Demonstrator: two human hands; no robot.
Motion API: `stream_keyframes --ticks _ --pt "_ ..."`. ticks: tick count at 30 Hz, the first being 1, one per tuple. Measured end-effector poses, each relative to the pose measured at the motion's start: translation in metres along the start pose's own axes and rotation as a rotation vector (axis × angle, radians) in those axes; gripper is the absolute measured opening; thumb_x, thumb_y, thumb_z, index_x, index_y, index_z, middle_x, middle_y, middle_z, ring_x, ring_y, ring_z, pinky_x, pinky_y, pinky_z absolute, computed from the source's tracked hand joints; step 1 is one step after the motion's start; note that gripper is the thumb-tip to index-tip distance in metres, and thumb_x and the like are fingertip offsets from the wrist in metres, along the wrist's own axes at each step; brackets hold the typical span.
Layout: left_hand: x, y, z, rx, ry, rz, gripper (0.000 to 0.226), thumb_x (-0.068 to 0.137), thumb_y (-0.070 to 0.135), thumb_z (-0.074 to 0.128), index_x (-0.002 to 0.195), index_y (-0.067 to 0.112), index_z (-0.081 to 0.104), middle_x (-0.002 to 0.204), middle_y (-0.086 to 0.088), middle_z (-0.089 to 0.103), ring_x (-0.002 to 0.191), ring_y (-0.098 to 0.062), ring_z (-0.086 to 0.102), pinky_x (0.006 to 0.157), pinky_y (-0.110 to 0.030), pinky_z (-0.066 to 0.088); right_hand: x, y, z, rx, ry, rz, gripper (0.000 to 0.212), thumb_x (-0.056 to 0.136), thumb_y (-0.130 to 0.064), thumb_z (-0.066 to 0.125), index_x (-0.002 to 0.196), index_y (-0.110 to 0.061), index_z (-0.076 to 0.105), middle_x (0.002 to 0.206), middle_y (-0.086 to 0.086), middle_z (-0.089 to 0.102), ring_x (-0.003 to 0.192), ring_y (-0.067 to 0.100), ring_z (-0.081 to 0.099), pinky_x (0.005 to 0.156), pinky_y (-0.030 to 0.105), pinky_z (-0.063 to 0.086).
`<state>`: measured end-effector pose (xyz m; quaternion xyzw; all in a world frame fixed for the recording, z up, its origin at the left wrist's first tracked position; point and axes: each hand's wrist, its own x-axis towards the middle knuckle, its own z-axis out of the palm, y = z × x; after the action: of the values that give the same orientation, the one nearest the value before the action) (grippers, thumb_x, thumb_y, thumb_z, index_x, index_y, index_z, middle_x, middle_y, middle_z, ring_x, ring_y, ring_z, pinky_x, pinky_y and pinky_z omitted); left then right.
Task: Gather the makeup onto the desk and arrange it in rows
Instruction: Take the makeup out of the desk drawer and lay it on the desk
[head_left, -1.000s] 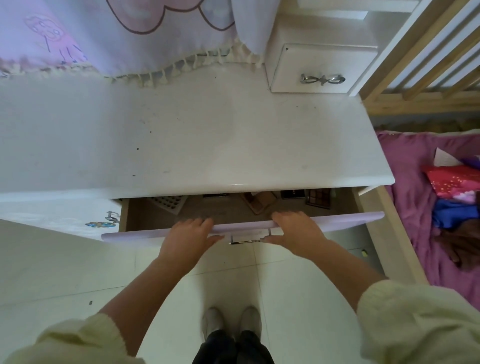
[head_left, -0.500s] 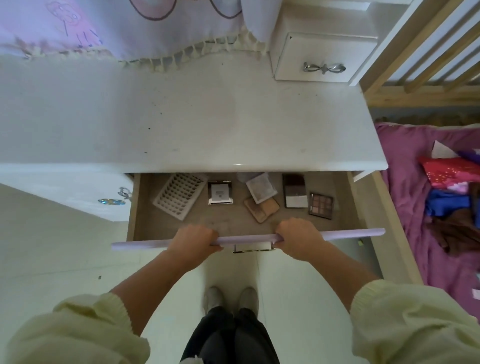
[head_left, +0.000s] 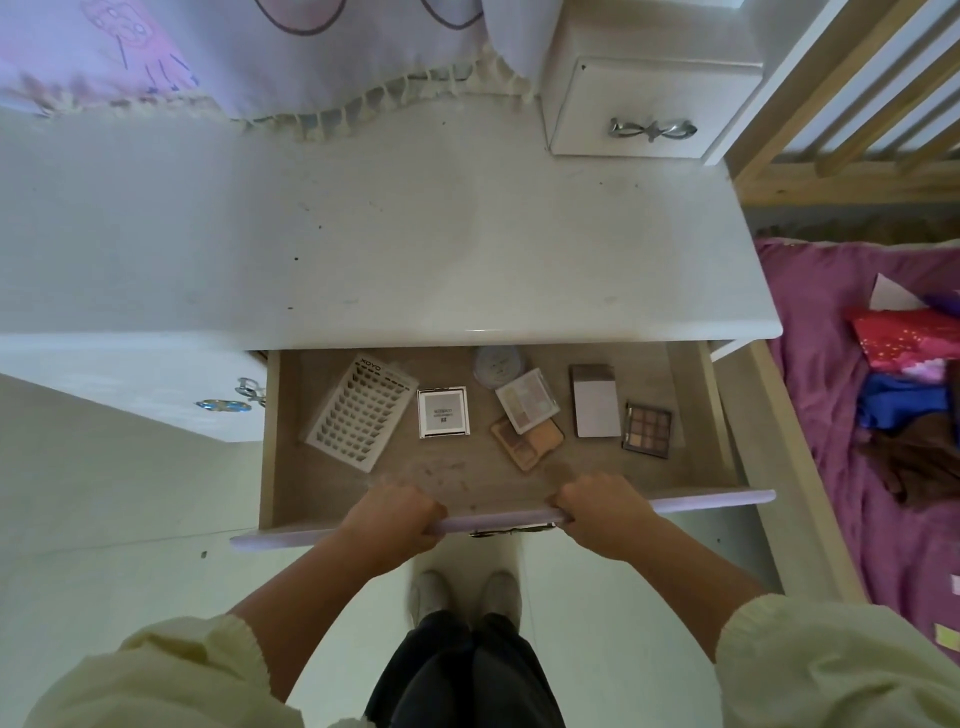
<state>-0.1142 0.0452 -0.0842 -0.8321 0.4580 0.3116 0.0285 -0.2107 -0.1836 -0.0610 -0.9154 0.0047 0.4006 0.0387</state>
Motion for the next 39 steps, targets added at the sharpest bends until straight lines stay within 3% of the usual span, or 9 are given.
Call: stream_keyframes --ticks 4,8,10,12,14,19,29,34,39 --pt "0.003 -0.004 0.003 -0.142 -0.045 -0.004 0.019 0.094 0.038 0.051 0.104 0.028 0.064 0.092 0.006 0.064 0.08 -0.01 0.057 0.068 -0.02 0.04 0.009 0.006 -0.003 0.184 -0.111 0.044 0.012 0.092 -0.023 0.057 0.1 -0.016 0.063 0.093 0.005 0.061 0.082 0.02 0.055 0.058 0.023 0.036" --pt "0.002 -0.022 -0.008 -0.668 -0.225 -0.111 0.046 0.083 0.056 0.063 0.123 0.033 0.061 0.118 0.017 0.059 0.105 -0.004 0.054 0.095 -0.024 0.043 0.024 0.01 -0.029 0.464 -0.279 0.021 0.063 0.084 -0.023 0.07 0.142 -0.023 0.045 0.138 -0.001 0.044 0.125 0.02 0.045 0.095 0.026 0.039" --pt "0.0 -0.041 -0.02 -0.991 -0.095 -0.229 0.047 0.082 0.057 0.063 0.122 0.034 0.062 0.118 0.017 0.058 0.104 -0.004 0.055 0.099 -0.03 0.046 0.034 0.004 -0.054 0.686 -0.151 -0.047 0.057 0.086 -0.014 0.064 0.14 -0.024 0.049 0.132 -0.005 0.045 0.121 0.016 0.046 0.1 0.028 0.041" --pt "0.004 -0.067 -0.023 -0.967 0.226 -0.42 0.041 0.083 0.049 0.066 0.119 0.031 0.061 0.116 0.009 0.059 0.099 -0.01 0.058 0.089 -0.033 0.052 0.053 -0.01 -0.074 0.895 0.02 -0.024 0.052 0.082 -0.009 0.067 0.133 -0.018 0.056 0.122 -0.003 0.057 0.109 0.016 0.057 0.094 0.033 0.05" --pt "0.013 -0.091 -0.018 -0.642 0.386 -0.613 0.058 0.082 0.046 0.068 0.13 0.019 0.051 0.128 -0.006 0.051 0.114 -0.025 0.05 0.095 -0.039 0.047 0.083 -0.028 -0.082 0.77 0.181 0.013 0.049 0.078 -0.017 0.074 0.125 -0.017 0.059 0.119 0.003 0.063 0.109 0.022 0.061 0.092 0.038 0.051" --pt "0.033 -0.101 -0.005 -0.245 0.163 -0.718 0.108 0.066 0.079 0.06 0.141 0.012 0.023 0.13 -0.012 0.031 0.12 -0.027 0.036 0.099 -0.035 0.041 0.144 -0.066 -0.072 0.132 0.258 -0.015 0.083 0.073 -0.04 0.079 0.139 -0.013 0.037 0.141 0.006 0.037 0.134 0.027 0.031 0.102 0.038 0.035" --pt "0.062 -0.113 0.003 -0.352 0.01 -0.82 0.124 0.054 0.078 0.07 0.14 0.007 0.015 0.142 -0.014 0.03 0.132 -0.031 0.03 0.107 -0.039 0.032 0.181 -0.067 -0.063 0.035 0.192 -0.007 0.11 0.067 -0.047 0.081 0.15 -0.012 0.017 0.151 0.01 0.026 0.14 0.031 0.024 0.113 0.039 0.024" --pt "0.063 -0.105 0.006 -0.544 0.063 -0.842 0.115 0.058 0.066 0.077 0.138 0.009 0.017 0.14 -0.012 0.037 0.132 -0.031 0.037 0.104 -0.044 0.037 0.176 -0.069 -0.063 0.06 0.189 -0.01 0.105 0.068 -0.05 0.08 0.147 -0.012 0.022 0.148 0.01 0.027 0.14 0.03 0.023 0.111 0.039 0.028" --pt "0.051 -0.105 0.002 -0.809 0.202 -0.729 0.068 0.072 0.04 0.08 0.123 0.017 0.043 0.108 -0.002 0.069 0.093 -0.019 0.069 0.076 -0.036 0.059 0.173 -0.073 -0.064 0.156 0.129 0.064 0.124 0.066 -0.045 0.084 0.152 -0.007 0.003 0.15 0.02 0.017 0.139 0.037 0.024 0.098 0.042 0.044"
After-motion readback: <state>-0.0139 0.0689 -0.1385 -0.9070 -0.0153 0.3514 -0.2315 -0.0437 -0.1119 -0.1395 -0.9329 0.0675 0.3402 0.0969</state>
